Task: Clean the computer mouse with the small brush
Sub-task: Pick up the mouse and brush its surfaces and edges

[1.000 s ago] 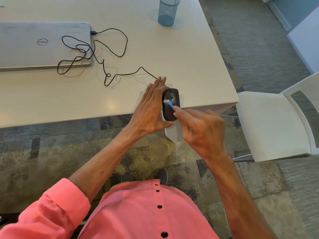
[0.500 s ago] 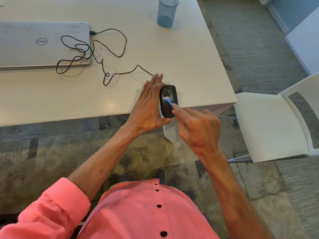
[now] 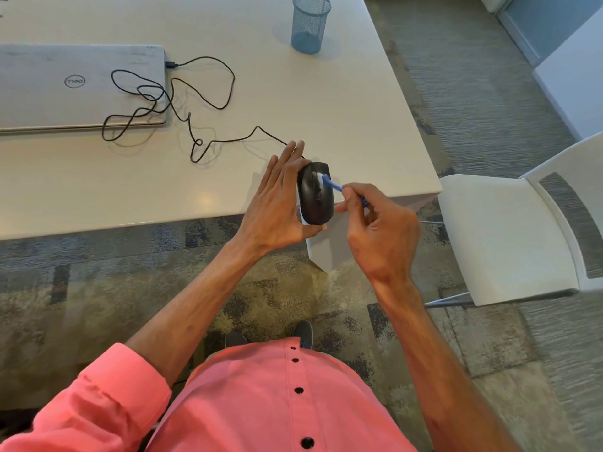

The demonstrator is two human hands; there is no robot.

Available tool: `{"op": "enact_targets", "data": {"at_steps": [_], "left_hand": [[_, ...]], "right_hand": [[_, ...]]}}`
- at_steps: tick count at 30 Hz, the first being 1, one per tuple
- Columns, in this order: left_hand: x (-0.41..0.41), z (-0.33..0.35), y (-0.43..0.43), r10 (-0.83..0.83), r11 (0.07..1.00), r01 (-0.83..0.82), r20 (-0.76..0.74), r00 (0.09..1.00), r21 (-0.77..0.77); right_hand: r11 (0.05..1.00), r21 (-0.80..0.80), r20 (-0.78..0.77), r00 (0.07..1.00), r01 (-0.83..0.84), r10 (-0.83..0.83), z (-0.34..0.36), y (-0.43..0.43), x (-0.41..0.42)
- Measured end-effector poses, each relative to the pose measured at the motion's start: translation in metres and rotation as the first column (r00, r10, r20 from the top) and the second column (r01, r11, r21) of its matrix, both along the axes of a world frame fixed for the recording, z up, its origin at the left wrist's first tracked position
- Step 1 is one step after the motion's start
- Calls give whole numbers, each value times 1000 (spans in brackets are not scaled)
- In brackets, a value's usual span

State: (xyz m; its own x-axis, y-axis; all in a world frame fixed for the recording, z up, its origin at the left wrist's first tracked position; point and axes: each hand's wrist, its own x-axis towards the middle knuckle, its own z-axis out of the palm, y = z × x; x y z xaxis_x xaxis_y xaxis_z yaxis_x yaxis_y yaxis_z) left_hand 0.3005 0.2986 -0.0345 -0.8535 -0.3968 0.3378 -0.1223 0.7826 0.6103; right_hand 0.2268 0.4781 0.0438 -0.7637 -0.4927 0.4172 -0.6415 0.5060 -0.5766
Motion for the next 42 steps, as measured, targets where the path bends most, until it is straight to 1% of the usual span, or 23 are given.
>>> {"op": "enact_targets", "data": {"at_steps": [2, 5, 7, 12, 14, 16, 19, 21, 25, 27, 29, 30, 31, 32, 33, 35, 36, 38, 42], "left_hand": [[0, 1, 2, 3, 1000, -4, -7, 1000, -3], [2, 3, 4, 4, 1000, -4, -11, 1000, -14], [3, 3, 4, 5, 1000, -5, -3, 1000, -15], [6, 4, 3, 12, 1000, -12, 14, 1000, -24], [8, 4, 3, 13, 1000, -13, 14, 1000, -21], [8, 5, 3, 10, 1000, -9, 12, 1000, -17], [7, 6, 3, 1, 1000, -1, 13, 1000, -24], [7, 7, 4, -8, 1000, 9, 17, 1000, -29], [8, 5, 4, -9, 999, 9, 14, 1000, -35], [9, 4, 4, -9, 999, 9, 25, 1000, -31], [10, 1, 4, -11, 1000, 12, 35, 999, -23], [11, 0, 5, -9, 1000, 9, 36, 999, -16], [11, -1, 6, -4, 1000, 4, 34, 999, -9], [11, -2, 6, 0, 1000, 0, 29, 1000, -4], [10, -2, 6, 0, 1000, 0, 25, 1000, -3], [9, -3, 5, -5, 1000, 5, 25, 1000, -8], [9, -2, 4, -8, 1000, 8, 30, 1000, -8], [9, -1, 4, -14, 1000, 14, 37, 999, -5], [10, 1, 2, -10, 1000, 10, 25, 1000, -20]], "right_hand": [[999, -11, 63, 997, 39, -39, 0, -4, -1], [999, 2, 93, 995, 35, -35, 1, -8, 0], [999, 39, 109, 993, 29, -33, 3, -8, 0], [983, 183, 92, 996, -25, 9, 13, 1, -3], [975, 218, 96, 995, -38, 18, 18, 4, -5], [985, 170, 103, 995, -25, 8, 22, 4, -6], [1000, 17, 101, 995, 25, -27, 25, -4, -7], [1000, -3, 96, 995, 18, -17, 24, -11, -8], [995, 95, 59, 998, -12, 7, 17, -14, -5], [979, 200, 29, 999, -30, 25, 17, -10, -6], [940, 333, 54, 997, -70, 55, 20, -6, -9], [923, 373, 78, 995, -94, 69, 21, -4, -11], [918, 380, 95, 992, -112, 82, 23, -2, -12], [930, 349, 102, 991, -119, 88, 25, -1, -11], [953, 284, 100, 992, -108, 83, 27, -1, -9], [988, 141, 69, 996, -58, 49, 30, -4, -5], [994, 106, 41, 999, -39, 35, 30, -7, -4], [992, 121, -13, 999, -35, 37, 28, -12, -6], [974, 222, -76, 995, -52, 70, 15, -15, -7]]}}
